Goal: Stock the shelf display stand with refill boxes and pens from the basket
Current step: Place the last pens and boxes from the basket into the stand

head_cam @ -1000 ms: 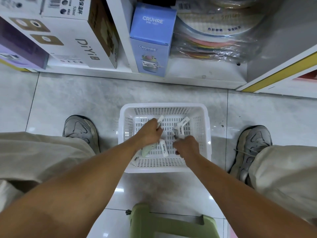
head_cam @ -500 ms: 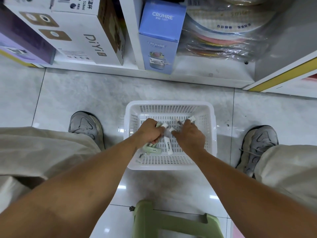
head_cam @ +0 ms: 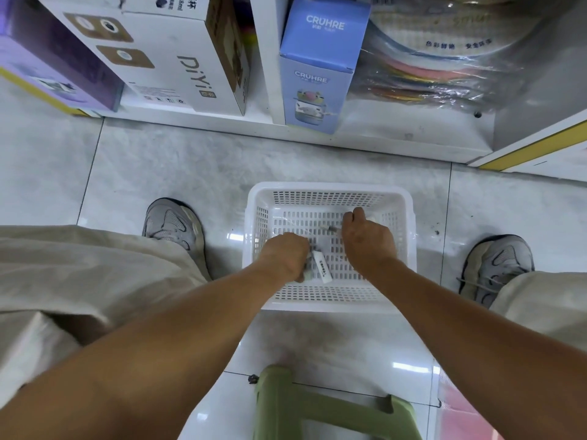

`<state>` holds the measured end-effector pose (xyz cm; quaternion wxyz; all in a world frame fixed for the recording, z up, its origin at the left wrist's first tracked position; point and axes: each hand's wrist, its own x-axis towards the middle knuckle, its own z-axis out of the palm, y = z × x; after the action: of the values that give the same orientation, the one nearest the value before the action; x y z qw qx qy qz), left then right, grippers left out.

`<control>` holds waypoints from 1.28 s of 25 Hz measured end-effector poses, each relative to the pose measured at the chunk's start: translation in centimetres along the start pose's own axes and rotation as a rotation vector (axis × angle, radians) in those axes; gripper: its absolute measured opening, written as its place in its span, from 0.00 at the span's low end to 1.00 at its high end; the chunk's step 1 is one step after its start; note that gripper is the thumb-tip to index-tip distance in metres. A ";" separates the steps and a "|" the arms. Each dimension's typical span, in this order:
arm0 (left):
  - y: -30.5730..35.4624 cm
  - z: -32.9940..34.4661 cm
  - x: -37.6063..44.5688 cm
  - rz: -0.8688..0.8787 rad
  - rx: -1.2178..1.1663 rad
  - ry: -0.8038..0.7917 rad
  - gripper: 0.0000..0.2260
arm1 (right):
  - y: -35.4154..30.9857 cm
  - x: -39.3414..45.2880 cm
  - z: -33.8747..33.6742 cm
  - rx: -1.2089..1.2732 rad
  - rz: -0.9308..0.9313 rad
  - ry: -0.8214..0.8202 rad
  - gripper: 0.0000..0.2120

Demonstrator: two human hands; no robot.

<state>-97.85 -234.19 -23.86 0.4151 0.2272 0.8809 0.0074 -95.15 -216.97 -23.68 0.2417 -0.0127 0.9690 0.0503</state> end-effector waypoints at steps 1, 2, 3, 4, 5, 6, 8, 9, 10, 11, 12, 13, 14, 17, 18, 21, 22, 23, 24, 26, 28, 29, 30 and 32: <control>0.3 0.3 0.0 0.024 0.021 0.036 0.13 | 0.1 0.2 0.1 -0.046 -0.033 -0.037 0.25; 0.6 0.6 -0.1 0.038 0.012 0.075 0.10 | 0.2 0.4 0.4 -0.075 -0.056 -0.049 0.27; 0.9 1.0 -0.2 0.039 -0.007 0.104 0.09 | 0.2 0.4 0.7 -0.082 -0.059 -0.047 0.27; 1.2 1.3 -0.3 0.034 -0.027 0.124 0.09 | 0.2 0.4 1.0 -0.059 -0.047 -0.031 0.24; 1.3 1.5 -0.4 0.015 -0.052 0.137 0.09 | 0.3 0.3 1.3 -0.002 -0.023 -0.012 0.19; 1.3 1.7 -0.4 -0.015 -0.098 0.152 0.10 | 0.4 0.4 1.6 0.085 0.014 0.000 0.13; 1.1 1.9 0.0 -0.124 -0.306 0.145 0.15 | 0.6 0.5 2.0 0.395 0.127 -0.026 0.05; 1.0 1.8 0.4 -0.190 -0.493 0.123 0.17 | 0.6 0.5 2.1 0.584 0.181 -0.059 0.06; 1.0 1.6 0.6 -0.249 -0.695 0.096 0.17 | 0.5 0.4 2.1 0.739 0.211 -0.103 0.10; 1.1 1.4 0.9 -0.293 -0.842 0.071 0.16 | 0.3 0.2 2.1 0.818 0.224 -0.143 0.12; 1.2 1.3 0.9 -0.315 -0.897 0.060 0.15 | 0.0 -0.2 2.1 0.836 0.234 -0.174 0.13; 1.4 1.3 0.9 -0.323 -0.888 0.060 0.14 | -0.2 -0.7 2.1 0.821 0.251 -0.193 0.14; 1.7 1.4 0.8 -0.332 -0.850 0.075 0.13 | -0.4 -1.0 2.1 0.794 0.268 -0.198 0.13; 2.9 2.0 0.4 -0.361 -0.788 0.148 0.07 | -1.2 -1.9 2.3 0.758 0.314 -0.218 0.15; 3.1 2.3 0.3 -0.369 -0.832 0.153 0.07 | -1.5 -2.0 2.4 0.766 0.338 -0.226 0.15; 2.8 2.5 0.0 -0.382 -1.066 0.130 0.04 | -1.7 -1.9 2.2 0.937 0.476 -0.232 0.14; 2.5 2.5 -0.1 -0.373 -1.128 0.109 0.04 | -1.6 -1.9 2.0 1.011 0.505 -0.237 0.13; 2.2 2.3 -0.2 -0.359 -1.178 0.083 0.05 | -1.5 -1.8 1.8 1.093 0.526 -0.255 0.12; 2.0 2.1 -0.4 -0.350 -1.228 0.057 0.05 | -1.5 -1.8 1.5 1.180 0.548 -0.287 0.12; 1.7 1.8 -0.5 -0.347 -1.341 0.021 0.08 | -1.4 -1.8 1.0 1.333 0.562 -0.351 0.10; 1.5 1.6 -0.5 -0.342 -1.408 0.001 0.13 | -1.2 -1.7 0.6 1.408 0.517 -0.366 0.06; 1.5 1.5 -0.4 -0.339 -1.429 -0.002 0.16 | -1.0 -1.6 0.4 1.414 0.495 -0.367 0.06; 1.5 1.3 -0.2 -0.337 -1.456 -0.003 0.18 | -0.9 -1.5 0.2 1.417 0.489 -0.376 0.06; 2.1 0.8 0.1 -0.352 -1.510 0.001 0.19 | -0.8 -1.1 -0.1 1.451 0.515 -0.425 0.07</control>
<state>-96.48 -232.38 -24.06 0.4521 -0.2605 0.6604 0.5399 -94.23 -217.80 -23.15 0.3500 0.3819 0.6654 -0.5374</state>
